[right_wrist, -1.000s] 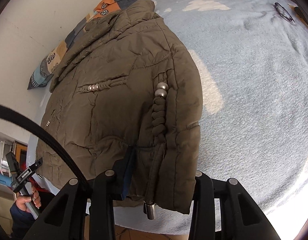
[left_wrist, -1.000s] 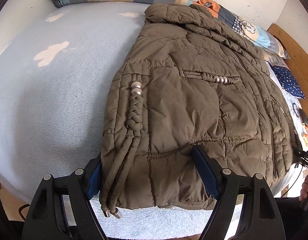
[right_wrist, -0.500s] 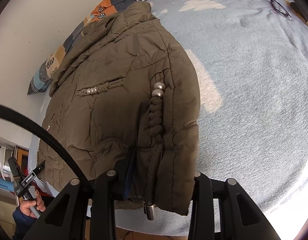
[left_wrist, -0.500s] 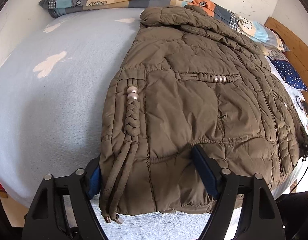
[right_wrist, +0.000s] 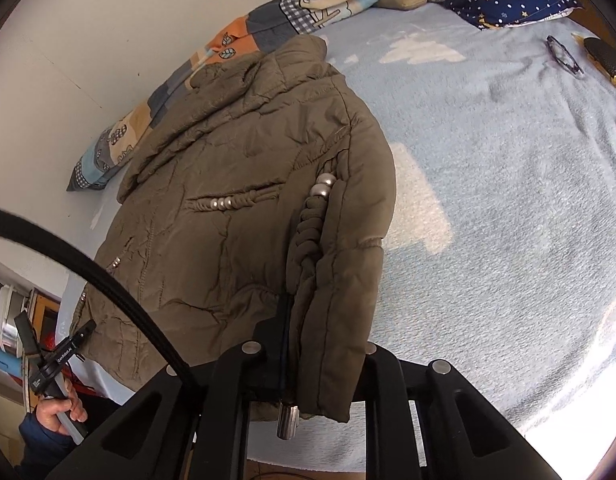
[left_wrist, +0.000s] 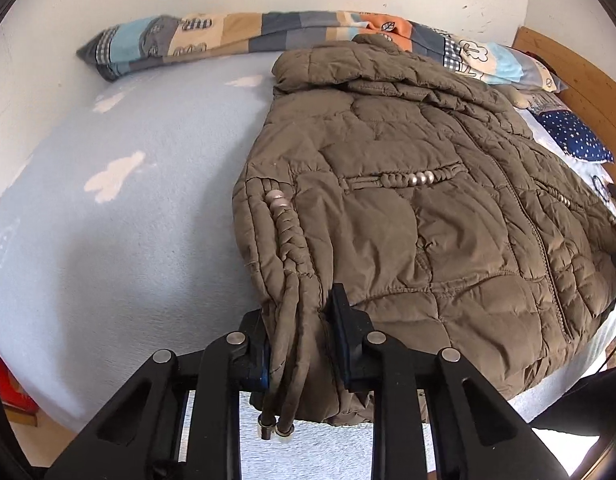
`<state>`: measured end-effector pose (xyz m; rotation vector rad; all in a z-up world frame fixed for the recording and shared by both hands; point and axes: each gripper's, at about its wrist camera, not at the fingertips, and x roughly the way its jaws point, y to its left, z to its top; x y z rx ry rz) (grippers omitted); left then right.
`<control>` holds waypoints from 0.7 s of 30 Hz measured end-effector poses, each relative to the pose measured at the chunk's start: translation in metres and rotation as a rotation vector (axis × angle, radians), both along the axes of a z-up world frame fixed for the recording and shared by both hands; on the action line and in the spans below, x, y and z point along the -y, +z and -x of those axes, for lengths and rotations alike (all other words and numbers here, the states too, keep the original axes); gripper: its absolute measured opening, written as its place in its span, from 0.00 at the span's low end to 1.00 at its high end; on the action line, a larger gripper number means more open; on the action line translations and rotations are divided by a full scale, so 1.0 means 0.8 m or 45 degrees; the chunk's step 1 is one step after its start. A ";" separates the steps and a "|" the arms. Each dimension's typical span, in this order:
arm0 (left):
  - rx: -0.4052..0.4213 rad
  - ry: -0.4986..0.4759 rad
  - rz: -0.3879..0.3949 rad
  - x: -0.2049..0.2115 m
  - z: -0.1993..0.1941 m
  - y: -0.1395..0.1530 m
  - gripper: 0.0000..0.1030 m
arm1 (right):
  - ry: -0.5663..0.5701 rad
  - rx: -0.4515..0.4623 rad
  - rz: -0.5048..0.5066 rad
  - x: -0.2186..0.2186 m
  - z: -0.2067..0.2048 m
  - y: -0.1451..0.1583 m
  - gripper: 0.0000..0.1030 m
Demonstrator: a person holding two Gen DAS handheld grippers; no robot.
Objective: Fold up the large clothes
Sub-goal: 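Grasp the folded jacket hem with both grippers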
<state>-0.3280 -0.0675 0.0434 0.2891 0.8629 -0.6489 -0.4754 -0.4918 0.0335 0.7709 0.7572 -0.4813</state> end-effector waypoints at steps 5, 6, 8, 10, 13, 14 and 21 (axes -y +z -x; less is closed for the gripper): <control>0.051 -0.011 -0.008 0.000 0.010 0.008 0.20 | 0.004 0.057 0.042 -0.010 0.004 0.016 0.14; 0.053 -0.010 -0.006 0.000 0.012 0.009 0.19 | 0.002 0.065 0.044 -0.011 0.005 0.018 0.14; 0.059 -0.003 0.000 -0.004 0.014 0.011 0.19 | 0.001 0.080 0.042 -0.015 0.008 0.021 0.14; 0.062 0.005 0.002 -0.008 0.017 0.014 0.19 | -0.004 0.088 0.040 -0.018 0.012 0.023 0.14; 0.058 0.014 0.008 -0.012 0.019 0.017 0.18 | 0.003 0.099 0.037 -0.022 0.014 0.025 0.14; 0.056 0.018 0.009 -0.013 0.019 0.018 0.18 | 0.004 0.101 0.036 -0.024 0.015 0.025 0.14; 0.054 0.028 0.002 -0.017 0.017 0.020 0.18 | 0.021 0.102 0.018 -0.034 0.021 0.026 0.14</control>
